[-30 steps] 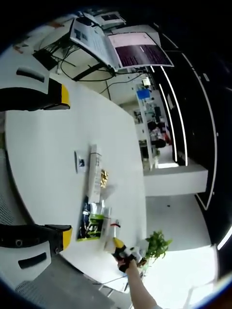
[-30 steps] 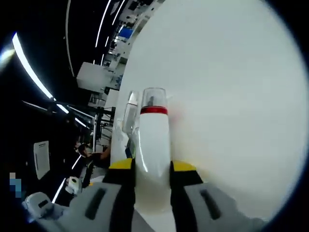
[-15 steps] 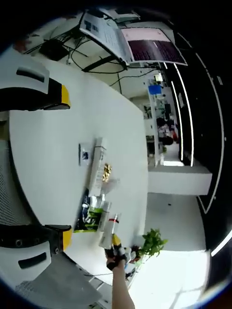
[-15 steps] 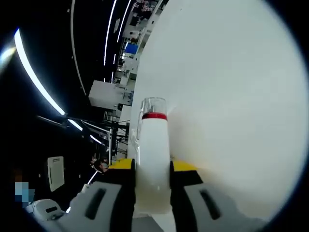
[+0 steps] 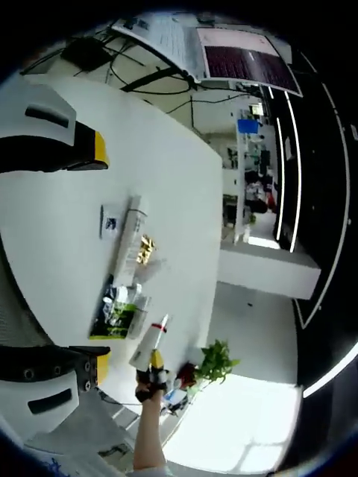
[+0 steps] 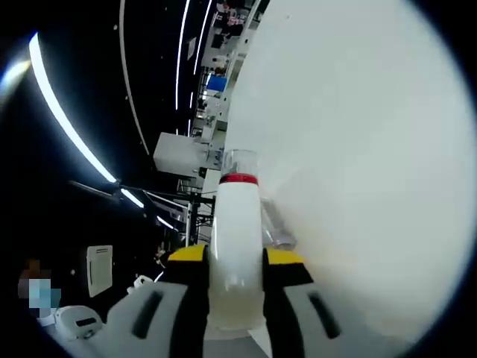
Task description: Arrange the skincare products in the storage area until every visible bottle or jar stands upright without overlapping.
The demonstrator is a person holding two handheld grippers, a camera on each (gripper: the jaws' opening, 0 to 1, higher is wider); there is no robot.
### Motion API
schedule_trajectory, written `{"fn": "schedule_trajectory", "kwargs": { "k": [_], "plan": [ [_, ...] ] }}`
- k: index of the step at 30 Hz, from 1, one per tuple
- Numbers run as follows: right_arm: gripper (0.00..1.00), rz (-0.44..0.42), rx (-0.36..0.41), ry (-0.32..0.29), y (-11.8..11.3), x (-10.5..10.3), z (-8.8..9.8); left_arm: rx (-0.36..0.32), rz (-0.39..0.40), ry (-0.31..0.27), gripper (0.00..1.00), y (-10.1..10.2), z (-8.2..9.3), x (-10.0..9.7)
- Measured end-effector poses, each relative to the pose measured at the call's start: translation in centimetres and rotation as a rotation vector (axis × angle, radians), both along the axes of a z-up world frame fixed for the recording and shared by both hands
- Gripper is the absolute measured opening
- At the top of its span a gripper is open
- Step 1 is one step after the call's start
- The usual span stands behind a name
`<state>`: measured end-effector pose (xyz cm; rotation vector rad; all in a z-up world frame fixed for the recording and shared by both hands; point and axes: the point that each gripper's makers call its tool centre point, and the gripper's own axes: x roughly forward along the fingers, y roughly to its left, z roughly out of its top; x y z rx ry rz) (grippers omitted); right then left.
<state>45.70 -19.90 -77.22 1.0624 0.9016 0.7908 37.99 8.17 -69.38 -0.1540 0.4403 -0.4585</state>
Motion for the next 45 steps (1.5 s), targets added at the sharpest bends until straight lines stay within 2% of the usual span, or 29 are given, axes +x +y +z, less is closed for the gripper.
{"fn": "schedule_trajectory", "kwargs": {
  "k": [3,8,16,18,19,21,25,29,33,38,42,45],
  "plan": [
    [0.26,-0.002,0.016,-0.009,0.5,-0.3,0.5,-0.073,-0.070,-0.003,0.92,-1.8,1.1,0.4],
    [0.26,0.007,0.035,-0.022,1.5,-0.7,1.2,-0.087,-0.128,-0.017,0.90,-3.6,2.1,1.7],
    [0.26,0.041,0.076,-0.061,3.2,-1.3,2.8,-0.092,-0.230,0.019,0.84,-6.5,1.5,3.1],
    [0.26,0.047,0.087,-0.069,3.6,-1.4,3.3,-0.116,-0.256,0.038,0.83,-7.2,1.4,3.2],
    [0.26,0.055,0.094,-0.076,3.9,-1.4,3.6,-0.151,-0.266,0.047,0.82,-7.6,1.5,3.3],
    [0.26,0.065,0.103,-0.087,4.4,-1.5,4.0,-0.186,-0.268,0.058,0.81,-8.0,1.6,3.6],
    [0.26,0.089,0.119,-0.105,5.5,-2.1,5.0,-0.192,-0.282,0.076,0.78,-8.6,1.4,4.4],
    [0.26,0.120,0.130,-0.126,6.9,-2.8,5.9,-0.263,-0.274,0.101,0.77,-9.3,1.5,5.5],
    [0.26,0.144,0.145,-0.137,8.1,-3.6,6.7,-0.294,-0.284,0.132,0.72,-10.0,1.1,6.1],
    [0.26,0.175,0.158,-0.149,9.1,-4.2,7.3,-0.341,-0.292,0.158,0.70,-11.1,0.9,6.7],
    [0.26,0.193,0.173,-0.154,9.9,-4.6,7.8,-0.422,-0.293,0.189,0.67,-11.9,1.2,7.2],
    [0.26,0.205,0.172,-0.157,10.3,-4.7,7.9,-0.439,-0.297,0.205,0.65,-12.4,1.0,7.6]
  ]
}}
